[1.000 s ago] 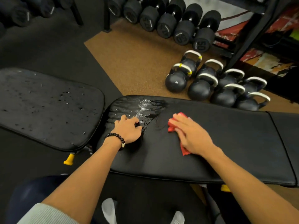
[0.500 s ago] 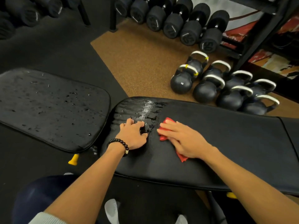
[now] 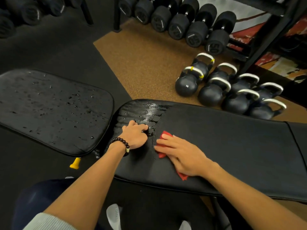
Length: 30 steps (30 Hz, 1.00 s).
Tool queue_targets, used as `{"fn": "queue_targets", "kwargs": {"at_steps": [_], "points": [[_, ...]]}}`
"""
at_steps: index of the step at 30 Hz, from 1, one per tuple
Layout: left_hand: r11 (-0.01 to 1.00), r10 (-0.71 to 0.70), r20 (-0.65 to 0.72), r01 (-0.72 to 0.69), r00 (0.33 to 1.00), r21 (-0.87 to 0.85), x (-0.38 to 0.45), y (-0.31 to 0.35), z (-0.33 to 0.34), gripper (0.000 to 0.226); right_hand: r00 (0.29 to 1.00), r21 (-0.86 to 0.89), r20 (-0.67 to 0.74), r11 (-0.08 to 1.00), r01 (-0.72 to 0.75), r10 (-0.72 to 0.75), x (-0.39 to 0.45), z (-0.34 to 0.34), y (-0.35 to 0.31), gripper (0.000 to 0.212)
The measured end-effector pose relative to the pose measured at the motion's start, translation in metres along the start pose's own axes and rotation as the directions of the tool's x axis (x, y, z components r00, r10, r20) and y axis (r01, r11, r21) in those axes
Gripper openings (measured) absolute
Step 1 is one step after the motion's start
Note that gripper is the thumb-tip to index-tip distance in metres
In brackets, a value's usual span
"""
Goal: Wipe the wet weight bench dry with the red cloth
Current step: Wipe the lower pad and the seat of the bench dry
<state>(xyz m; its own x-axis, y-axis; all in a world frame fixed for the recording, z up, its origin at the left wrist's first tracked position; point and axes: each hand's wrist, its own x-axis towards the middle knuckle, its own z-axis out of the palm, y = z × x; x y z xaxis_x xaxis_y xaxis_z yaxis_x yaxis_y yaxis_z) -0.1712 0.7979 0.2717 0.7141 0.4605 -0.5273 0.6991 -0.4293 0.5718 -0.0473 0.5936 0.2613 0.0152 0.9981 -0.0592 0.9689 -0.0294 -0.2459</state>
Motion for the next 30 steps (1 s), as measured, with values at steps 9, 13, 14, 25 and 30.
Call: {"fn": "queue_targets", "kwargs": {"at_steps": [9,13,14,25,30], "points": [[1.000,-0.004,0.000,0.004,1.000,-0.005,0.000,0.000,-0.001,0.048,0.758,-0.187,-0.279,0.741,-0.645,0.589,0.073,-0.021,0.045,0.049],[1.000,-0.004,-0.026,0.004,1.000,0.009,0.002,0.000,-0.001,0.047,0.959,-0.128,-0.105,0.952,-0.276,0.264,0.037,0.017,-0.037,0.046],[1.000,-0.003,-0.026,0.003,1.000,0.004,0.003,-0.001,-0.001,0.047,0.985,-0.107,-0.058,0.980,-0.169,0.164,0.016,0.018,-0.048,0.048],[0.999,-0.019,-0.016,0.018,1.000,-0.028,0.001,-0.002,0.000,0.046,0.733,-0.198,-0.297,0.711,-0.675,0.612,0.068,-0.016,0.027,0.046],[1.000,0.015,-0.055,-0.016,0.998,-0.018,-0.002,0.001,0.001,0.044,0.955,-0.152,-0.111,0.945,-0.290,0.275,0.037,0.025,-0.059,0.059]]}}
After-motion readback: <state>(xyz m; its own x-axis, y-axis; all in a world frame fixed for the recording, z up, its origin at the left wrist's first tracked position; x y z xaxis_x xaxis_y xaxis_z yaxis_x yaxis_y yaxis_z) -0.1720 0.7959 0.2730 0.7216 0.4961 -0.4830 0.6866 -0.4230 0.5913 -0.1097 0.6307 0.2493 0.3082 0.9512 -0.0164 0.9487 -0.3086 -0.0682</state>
